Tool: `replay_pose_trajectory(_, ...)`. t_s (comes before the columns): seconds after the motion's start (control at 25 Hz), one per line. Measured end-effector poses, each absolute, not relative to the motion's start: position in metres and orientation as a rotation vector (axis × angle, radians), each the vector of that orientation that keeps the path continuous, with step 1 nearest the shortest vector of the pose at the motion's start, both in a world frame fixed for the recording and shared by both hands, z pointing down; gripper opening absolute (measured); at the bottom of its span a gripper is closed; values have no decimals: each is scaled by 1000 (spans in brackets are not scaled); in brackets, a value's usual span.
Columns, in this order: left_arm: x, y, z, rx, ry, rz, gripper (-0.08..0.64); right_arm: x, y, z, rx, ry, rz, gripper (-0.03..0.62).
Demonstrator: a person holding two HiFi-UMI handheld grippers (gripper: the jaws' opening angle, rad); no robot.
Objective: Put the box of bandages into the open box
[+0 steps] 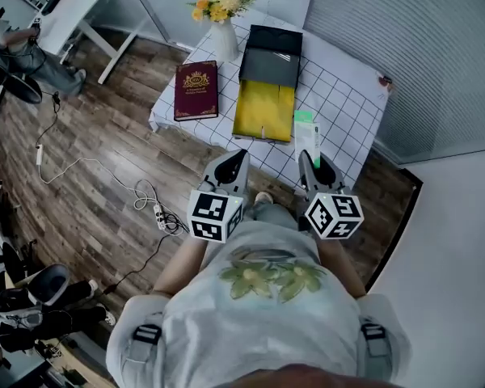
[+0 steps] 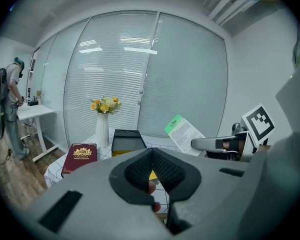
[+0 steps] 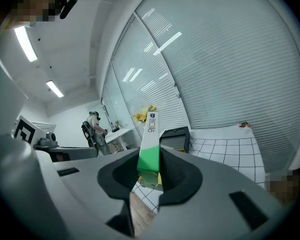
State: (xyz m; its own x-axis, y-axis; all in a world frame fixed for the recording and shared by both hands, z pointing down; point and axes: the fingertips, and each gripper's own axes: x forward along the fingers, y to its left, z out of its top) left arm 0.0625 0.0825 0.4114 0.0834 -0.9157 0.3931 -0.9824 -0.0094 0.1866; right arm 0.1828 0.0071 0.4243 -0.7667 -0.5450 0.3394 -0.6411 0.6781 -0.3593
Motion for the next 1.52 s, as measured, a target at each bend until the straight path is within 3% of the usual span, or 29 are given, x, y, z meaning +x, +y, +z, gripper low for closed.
replay_pose_trajectory(0.56,31,47,435,1906,-1851,220,8,147,-28,435,947,-2669,709,83)
replay_pose_trajectory(1.52,-79,-55,461,2155,-1448,325,8,41,-81,467,1289,-2426,729,83)
